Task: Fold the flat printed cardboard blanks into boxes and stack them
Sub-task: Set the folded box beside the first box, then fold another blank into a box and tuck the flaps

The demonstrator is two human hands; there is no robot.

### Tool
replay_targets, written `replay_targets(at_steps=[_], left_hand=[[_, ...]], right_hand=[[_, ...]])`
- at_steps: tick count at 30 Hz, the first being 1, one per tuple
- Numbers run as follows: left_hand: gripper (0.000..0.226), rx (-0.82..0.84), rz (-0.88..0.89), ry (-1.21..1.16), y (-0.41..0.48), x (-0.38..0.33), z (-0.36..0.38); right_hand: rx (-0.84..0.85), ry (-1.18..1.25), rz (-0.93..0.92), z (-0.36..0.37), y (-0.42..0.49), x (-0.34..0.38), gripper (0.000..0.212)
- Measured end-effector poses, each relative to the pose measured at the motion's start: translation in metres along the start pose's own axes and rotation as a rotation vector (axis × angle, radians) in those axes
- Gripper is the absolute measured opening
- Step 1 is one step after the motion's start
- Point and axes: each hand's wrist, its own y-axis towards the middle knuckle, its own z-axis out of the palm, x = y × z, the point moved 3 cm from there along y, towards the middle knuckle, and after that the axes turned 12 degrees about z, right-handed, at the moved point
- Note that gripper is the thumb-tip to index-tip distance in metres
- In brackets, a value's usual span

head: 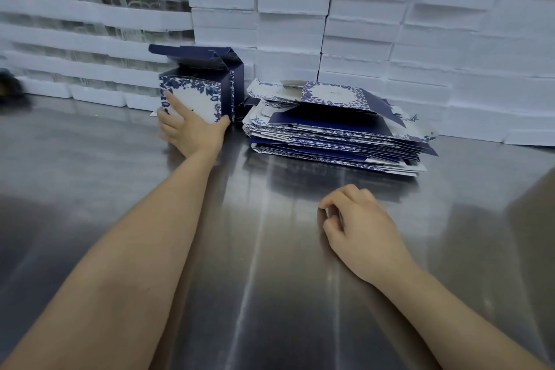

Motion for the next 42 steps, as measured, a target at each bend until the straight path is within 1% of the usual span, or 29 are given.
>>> replay_targets(at_steps=[2,4,6,8,10,12,14,16,17,19,20,21,22,23,25,28,29,31,33,34,35,37,40,42], left_hand=[[0.119,0.039,0.033,-0.045,0.000,0.000,0.003],[0.116,0.042,0.026,-0.099,0.004,0.003,0.005],[0.117,0.048,0.026,-0.102,0.005,0.006,0.006],[0.121,0.076,0.036,-0.069,0.004,0.005,0.008],[0.127,0.097,0.029,0.016,-0.003,0.001,0.006],[0.126,0.045,0.090,0.155,-0.017,-0.012,-0.002],[0.109,-0.009,0.240,0.182,-0.040,-0.035,-0.013],[0.082,0.006,0.380,0.065,-0.075,-0.063,-0.021],[0.067,0.054,0.428,-0.005,-0.095,-0.076,-0.024],[0.035,0.222,0.452,-0.127,-0.137,-0.098,-0.029],[0.024,0.324,0.457,-0.157,-0.158,-0.106,-0.030],[0.020,0.408,0.473,-0.168,-0.177,-0.114,-0.032],[0.019,0.465,0.483,-0.173,-0.193,-0.118,-0.036],[0.020,0.482,0.472,-0.191,-0.206,-0.119,-0.043],[0.023,0.472,0.438,-0.192,-0.221,-0.114,-0.056],[0.025,0.528,0.501,-0.140,-0.234,-0.104,-0.066],[0.025,0.543,0.516,-0.160,-0.235,-0.103,-0.066],[0.026,0.567,0.479,-0.188,-0.231,-0.107,-0.063],[0.027,0.592,0.417,-0.147,-0.226,-0.111,-0.055],[0.026,0.596,0.413,-0.110,-0.226,-0.112,-0.052],[0.023,0.596,0.427,-0.078,-0.226,-0.112,-0.049],[0.018,0.591,0.438,-0.066,-0.226,-0.110,-0.045],[0.016,0.602,0.416,-0.081,-0.226,-0.107,-0.043],[0.016,0.627,0.418,-0.085,-0.223,-0.108,-0.040]], right_hand=[[-0.002,0.000,0.002,0.000,0.000,0.000,0.021],[-0.001,-0.003,0.001,0.002,0.000,0.000,0.020],[0.001,-0.001,0.005,0.003,0.001,-0.002,0.020],[0.001,0.022,0.018,0.004,0.003,-0.003,0.020],[0.012,0.046,0.033,0.004,0.003,-0.004,0.020],[0.026,0.063,0.043,0.003,0.005,-0.003,0.019],[0.034,0.059,0.056,0.002,0.005,-0.002,0.019],[0.027,0.057,0.068,0.001,0.005,-0.002,0.020],[0.020,0.053,0.074,0.000,0.005,-0.002,0.019],[-0.017,0.025,0.073,-0.001,0.005,0.002,0.016],[-0.051,0.006,0.077,-0.002,0.004,0.003,0.014],[-0.097,-0.014,0.095,-0.004,0.005,0.004,0.014],[-0.143,-0.037,0.117,-0.006,0.006,0.004,0.017],[-0.181,-0.061,0.122,-0.006,0.007,0.003,0.019],[-0.211,-0.110,0.115,-0.005,0.013,0.002,0.019],[-0.235,-0.107,0.144,-0.006,0.029,0.000,0.018],[-0.280,-0.079,0.133,-0.007,0.036,-0.002,0.017],[-0.438,-0.001,0.063,-0.012,0.047,-0.006,0.016],[-0.608,-0.005,0.022,-0.014,0.059,-0.013,0.033],[-0.642,-0.042,0.032,-0.013,0.066,-0.018,0.042],[-0.638,-0.091,0.048,-0.010,0.076,-0.021,0.048],[-0.586,-0.191,0.065,-0.004,0.096,-0.025,0.053],[-0.478,-0.307,0.064,0.007,0.119,-0.026,0.054],[-0.484,-0.305,0.064,0.008,0.121,-0.024,0.050]])
